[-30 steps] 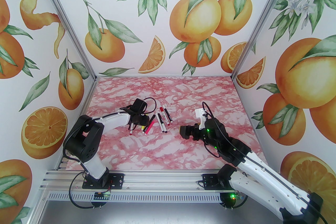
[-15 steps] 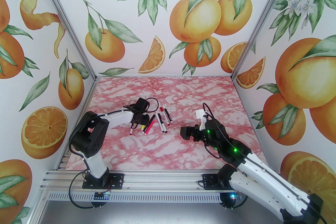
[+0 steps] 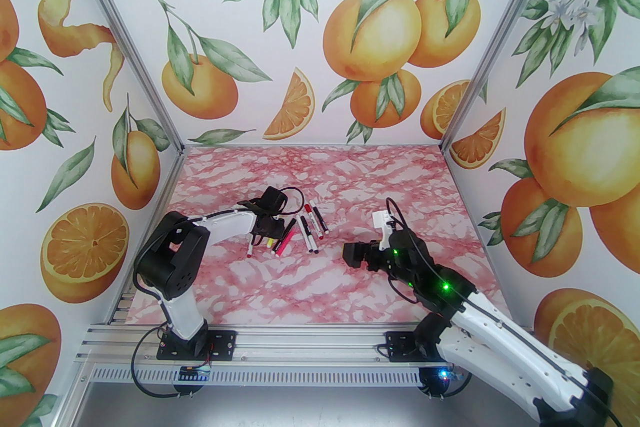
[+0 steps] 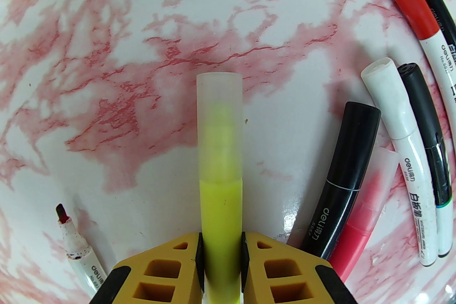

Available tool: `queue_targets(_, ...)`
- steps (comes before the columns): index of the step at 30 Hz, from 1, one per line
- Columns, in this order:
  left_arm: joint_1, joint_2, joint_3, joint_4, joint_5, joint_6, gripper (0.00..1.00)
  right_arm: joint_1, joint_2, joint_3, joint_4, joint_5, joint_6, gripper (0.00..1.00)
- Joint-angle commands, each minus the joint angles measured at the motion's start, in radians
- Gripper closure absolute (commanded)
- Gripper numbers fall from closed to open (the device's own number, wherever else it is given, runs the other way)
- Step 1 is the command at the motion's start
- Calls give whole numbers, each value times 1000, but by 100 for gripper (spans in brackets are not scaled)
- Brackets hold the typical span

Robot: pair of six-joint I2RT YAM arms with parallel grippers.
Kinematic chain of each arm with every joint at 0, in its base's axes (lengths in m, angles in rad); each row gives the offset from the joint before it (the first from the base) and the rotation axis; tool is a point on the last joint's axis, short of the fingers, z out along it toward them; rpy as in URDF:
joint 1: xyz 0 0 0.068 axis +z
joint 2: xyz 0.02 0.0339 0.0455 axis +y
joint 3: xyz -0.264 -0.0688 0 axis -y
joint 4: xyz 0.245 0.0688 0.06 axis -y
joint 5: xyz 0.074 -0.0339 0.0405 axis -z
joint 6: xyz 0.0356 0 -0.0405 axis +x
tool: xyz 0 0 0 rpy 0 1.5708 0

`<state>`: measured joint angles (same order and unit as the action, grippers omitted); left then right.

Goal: Open the pen caps

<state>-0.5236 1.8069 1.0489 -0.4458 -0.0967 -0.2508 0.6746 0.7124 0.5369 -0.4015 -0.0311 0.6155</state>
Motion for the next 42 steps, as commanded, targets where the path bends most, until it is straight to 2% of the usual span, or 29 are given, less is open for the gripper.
queue_targets(1, 11, -66, 45, -35, 21, 27, 78, 7, -22, -26, 75, -35, 79, 1)
queue_targets(8, 13, -225, 73, -87, 150, 59, 78, 7, -26, -19, 123, -8, 228, 6)
queue_targets(12, 1, -306, 52, -46, 345, 69, 78, 7, -26, -1, 212, -16, 315, 15)
queue_targets(17, -39, -367, 7, 80, 562, 23, 80, 6, 40, 47, 287, -31, 344, 20)
queue_targets(21, -103, -371, 13, 140, 652, -1, 81, 4, 127, 108, 316, -52, 343, 23)
queue_targets(27, -184, -353, 37, 196, 687, -30, 81, -11, 212, 168, 330, -47, 347, 28)
queue_targets(35, -218, -344, 45, 233, 718, -53, 81, -51, 251, 169, 368, -77, 378, 34)
queue_targets(42, -254, -327, 65, 242, 722, -65, 81, -75, 275, 160, 401, -128, 385, 46)
